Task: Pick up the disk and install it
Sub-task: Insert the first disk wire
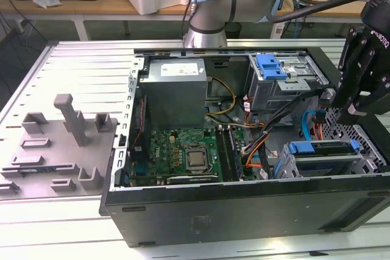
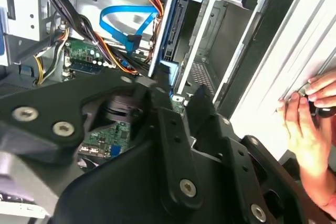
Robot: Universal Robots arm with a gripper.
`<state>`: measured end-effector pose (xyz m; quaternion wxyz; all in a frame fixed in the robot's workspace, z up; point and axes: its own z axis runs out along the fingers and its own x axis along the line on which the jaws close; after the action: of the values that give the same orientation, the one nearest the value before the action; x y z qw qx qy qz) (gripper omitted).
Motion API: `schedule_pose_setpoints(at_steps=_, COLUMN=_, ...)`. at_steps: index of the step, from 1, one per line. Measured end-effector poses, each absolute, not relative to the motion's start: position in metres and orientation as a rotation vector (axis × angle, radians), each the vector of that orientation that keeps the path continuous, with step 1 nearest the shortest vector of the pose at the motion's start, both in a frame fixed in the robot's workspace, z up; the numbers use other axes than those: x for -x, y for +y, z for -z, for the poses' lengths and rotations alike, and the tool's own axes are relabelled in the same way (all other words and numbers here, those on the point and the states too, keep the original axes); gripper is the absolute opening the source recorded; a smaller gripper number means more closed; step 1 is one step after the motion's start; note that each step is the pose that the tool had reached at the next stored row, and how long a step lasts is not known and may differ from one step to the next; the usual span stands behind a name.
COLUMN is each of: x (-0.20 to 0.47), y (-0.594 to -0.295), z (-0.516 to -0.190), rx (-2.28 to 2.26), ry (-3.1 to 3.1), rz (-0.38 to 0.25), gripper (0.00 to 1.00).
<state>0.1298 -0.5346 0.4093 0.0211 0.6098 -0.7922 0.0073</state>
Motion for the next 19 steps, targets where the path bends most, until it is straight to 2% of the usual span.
schedule_pose_setpoints(at_steps=1, x=-0.13, y=-0.5345, z=-0.4091, rx=-1.881, ry=-2.463, rz=-0.023, gripper=0.35)
schedule_pose_setpoints(at_steps=9, x=-0.1341, y=-0.5327, z=-0.4079, rx=-1.796, ry=-2.518, rz=-0.031, gripper=0.35)
schedule_pose_setpoints(at_steps=16, x=-0.1362, y=-0.5249, z=-0.4066, rx=-1.76, ry=-2.504, rz=-0.094, gripper=0.35)
schedule_pose_setpoints(at_steps=19, x=-0.1362, y=-0.5246, z=-0.4066, rx=-1.76, ry=-2.504, rz=-0.095, gripper=0.35)
